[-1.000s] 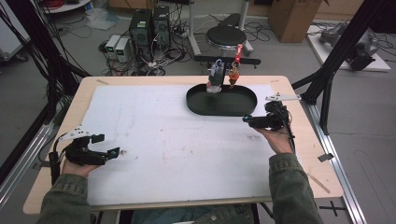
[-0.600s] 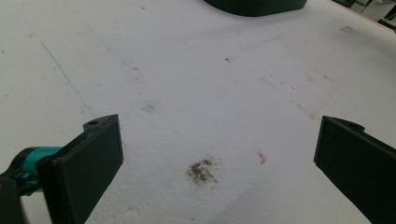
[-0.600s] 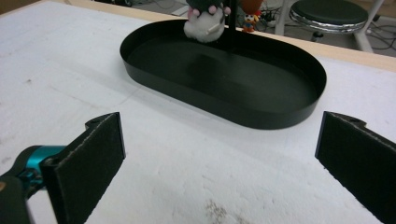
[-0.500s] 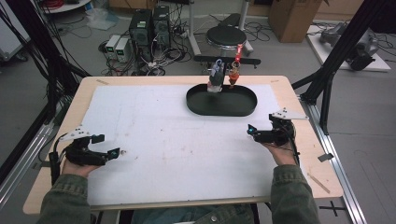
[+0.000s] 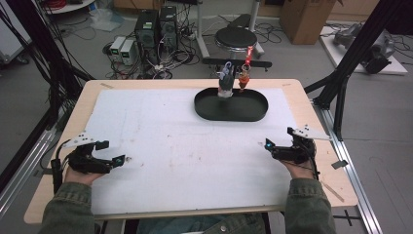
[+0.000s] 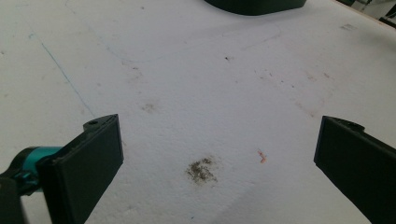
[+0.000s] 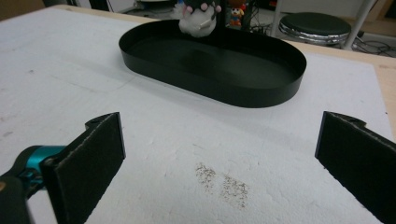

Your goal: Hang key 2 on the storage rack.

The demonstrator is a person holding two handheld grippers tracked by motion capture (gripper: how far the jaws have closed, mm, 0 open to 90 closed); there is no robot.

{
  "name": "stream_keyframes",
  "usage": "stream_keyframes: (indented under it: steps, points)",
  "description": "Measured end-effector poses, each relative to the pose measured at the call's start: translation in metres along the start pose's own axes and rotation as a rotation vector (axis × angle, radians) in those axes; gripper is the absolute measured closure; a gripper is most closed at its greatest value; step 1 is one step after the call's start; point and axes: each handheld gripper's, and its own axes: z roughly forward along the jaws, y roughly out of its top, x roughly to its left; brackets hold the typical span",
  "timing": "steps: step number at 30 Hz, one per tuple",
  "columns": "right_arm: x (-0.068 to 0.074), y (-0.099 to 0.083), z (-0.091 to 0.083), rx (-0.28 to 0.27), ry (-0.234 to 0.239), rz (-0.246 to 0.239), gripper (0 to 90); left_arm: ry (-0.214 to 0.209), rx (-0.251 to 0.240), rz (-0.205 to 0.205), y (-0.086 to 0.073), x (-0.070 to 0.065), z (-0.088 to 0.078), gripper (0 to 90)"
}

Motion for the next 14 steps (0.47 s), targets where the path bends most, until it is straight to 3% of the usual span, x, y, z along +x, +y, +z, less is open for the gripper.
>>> stream_keyframes:
  steps: [8, 14]
  points:
    - [0.001, -0.01, -0.012, -0.015, 0.037, 0.025, 0.5, -0.001, 0.002, 0.001, 0.0, 0.0, 0.0, 1.7]
    - [-0.001, -0.013, -0.02, -0.042, 0.034, 0.049, 0.4, -0.003, 0.001, 0.0, 0.0, 0.0, 0.0, 1.7]
